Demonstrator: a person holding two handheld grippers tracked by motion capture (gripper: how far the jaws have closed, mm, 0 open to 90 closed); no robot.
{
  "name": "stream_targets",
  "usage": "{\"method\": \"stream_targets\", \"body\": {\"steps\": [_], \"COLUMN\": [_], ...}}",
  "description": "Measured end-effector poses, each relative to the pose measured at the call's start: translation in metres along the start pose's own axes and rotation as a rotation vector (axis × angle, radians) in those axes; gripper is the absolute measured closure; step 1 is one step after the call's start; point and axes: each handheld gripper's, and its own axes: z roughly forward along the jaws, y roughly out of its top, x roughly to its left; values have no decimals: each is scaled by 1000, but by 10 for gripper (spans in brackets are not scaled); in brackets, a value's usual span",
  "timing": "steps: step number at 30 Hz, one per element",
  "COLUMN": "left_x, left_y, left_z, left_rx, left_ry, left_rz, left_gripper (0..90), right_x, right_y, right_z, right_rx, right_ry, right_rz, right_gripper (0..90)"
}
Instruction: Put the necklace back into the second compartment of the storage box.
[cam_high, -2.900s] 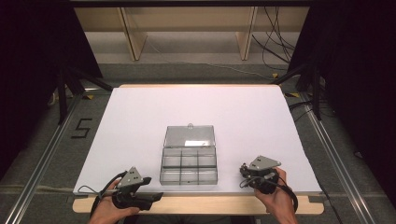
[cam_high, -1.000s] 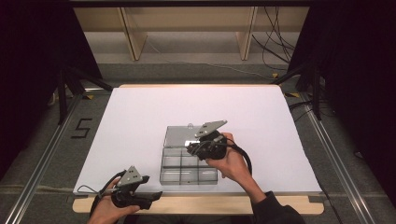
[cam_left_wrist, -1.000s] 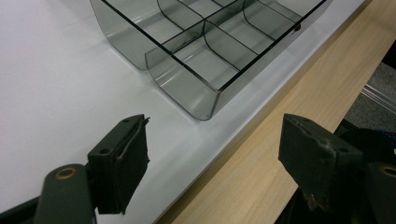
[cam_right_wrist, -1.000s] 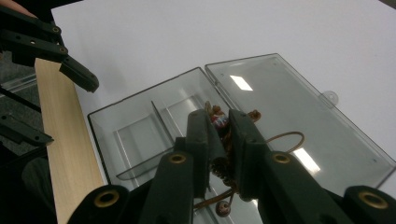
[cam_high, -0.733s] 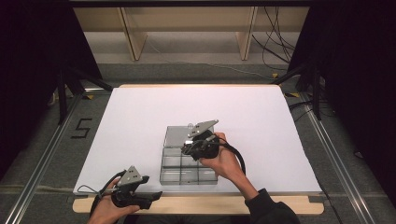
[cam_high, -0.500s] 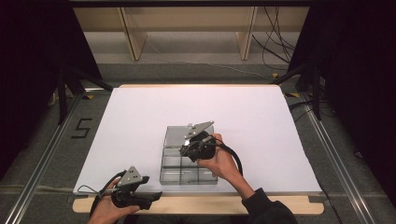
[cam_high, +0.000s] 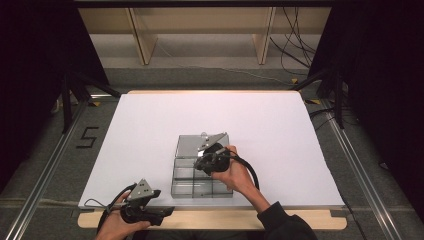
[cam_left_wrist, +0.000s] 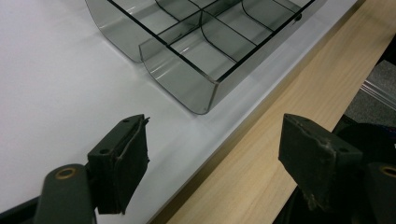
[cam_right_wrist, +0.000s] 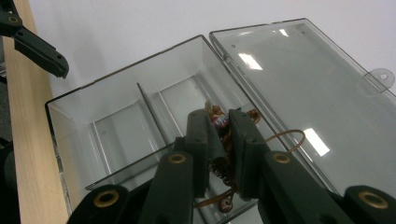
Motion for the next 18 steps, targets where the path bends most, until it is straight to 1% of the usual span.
{"method": "stream_targets", "body": {"steps": [1,2,3,4,5,6,7,8,9,10,11,12,13,14,15,16,17,18], "left_x": [0,0,0,0,0,0,-1,-1,-2,-1,-1,-1,0,0,1,0,0,0], "left_y": [0,0,0,0,0,0,1,1,0,0,0,0,0,0,0,0,0,0], "left_z": [0,0,0,0,0,-1,0,-1,0,0,0,1,1,0,0,1,0,0], "left_rx": [0,-1,-1,-1,-5,3,-5,2,-8,-4,-3,-11,-4,-1,-1,-11,-3,0], "left_ry": [0,0,0,-1,-1,2,-11,-5,-14,-8,-16,-13,-3,0,0,-9,-3,-2], "left_rz": [0,-3,-2,-2,-1,0,-7,2,-2,3,0,-13,-1,1,1,-7,-3,-2], "left_gripper": [233,233,233,233,233,233,233,233,233,233,233,233,233,233,233,233,233,233], "right_x": [0,0,-1,0,0,-1,0,-1,-1,-1,-1,-2,-2,-2,-3,-3,-4,-4], "right_y": [0,0,0,-1,-2,-2,-2,-3,-3,-3,-3,-4,-4,-5,-5,-5,-5,-5], "right_z": [2,2,3,4,4,5,4,5,5,6,7,8,8,8,10,9,10,11], "right_rx": [-7,6,7,7,10,13,26,26,28,31,33,27,38,41,38,41,34,32], "right_ry": [2,7,8,-6,10,8,-8,1,6,2,14,10,6,-1,-3,5,3,5], "right_rz": [0,14,-1,30,29,10,34,35,34,36,32,31,40,45,40,36,17,19], "right_gripper": [793,793,793,793,793,793,792,792,792,792,792,791,791,791,790,790,789,789]}}
